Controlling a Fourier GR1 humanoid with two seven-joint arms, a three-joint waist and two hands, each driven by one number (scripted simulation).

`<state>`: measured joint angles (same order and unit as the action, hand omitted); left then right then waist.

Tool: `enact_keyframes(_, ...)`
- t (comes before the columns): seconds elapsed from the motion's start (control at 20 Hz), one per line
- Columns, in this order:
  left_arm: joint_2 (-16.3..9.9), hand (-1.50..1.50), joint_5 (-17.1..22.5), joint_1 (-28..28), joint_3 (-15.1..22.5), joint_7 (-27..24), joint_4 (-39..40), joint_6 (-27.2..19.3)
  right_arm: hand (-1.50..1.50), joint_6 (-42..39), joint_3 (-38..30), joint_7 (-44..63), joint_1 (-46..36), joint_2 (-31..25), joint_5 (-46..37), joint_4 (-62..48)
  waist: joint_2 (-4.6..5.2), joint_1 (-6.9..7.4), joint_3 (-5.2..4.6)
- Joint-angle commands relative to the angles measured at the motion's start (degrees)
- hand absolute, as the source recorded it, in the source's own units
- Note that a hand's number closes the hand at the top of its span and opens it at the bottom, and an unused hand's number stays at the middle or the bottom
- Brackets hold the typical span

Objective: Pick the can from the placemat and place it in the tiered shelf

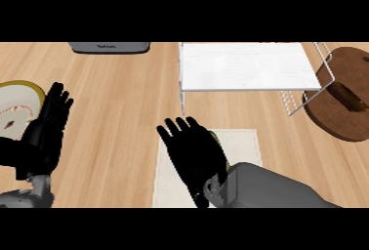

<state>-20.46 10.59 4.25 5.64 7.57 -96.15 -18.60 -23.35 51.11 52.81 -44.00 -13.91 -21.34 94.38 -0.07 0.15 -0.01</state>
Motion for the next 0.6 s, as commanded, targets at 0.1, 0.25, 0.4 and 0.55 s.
enact_keyframes(0.1, 2.56, 0.00, -2.68, -1.39, 0.16, -0.44, -0.40, 0.01, -1.50, -4.71, -2.10, -2.22, 4.00, 2.19, -5.87, -3.25, 0.03, 0.03, 0.00)
enact_keyframes(0.25, 5.08, 0.00, -4.42, 4.00, 0.66, -1.83, 5.97, 0.05, -1.50, -4.21, -3.81, -4.42, 5.43, 3.91, -8.68, -4.95, 0.09, -0.27, 0.00)
enact_keyframes(0.4, 3.27, 0.00, -4.54, 2.24, -1.51, 2.00, 0.28, 0.64, -1.50, -4.43, -5.92, -9.24, 8.41, 2.41, -11.90, -4.14, 0.03, -0.08, 0.02)
enact_keyframes(0.55, 3.52, 0.00, -1.62, -1.78, -3.84, -2.70, 1.45, 4.76, -1.50, -1.38, -4.14, -10.85, 11.09, 5.77, -17.07, -5.99, 0.05, 0.08, 0.00)
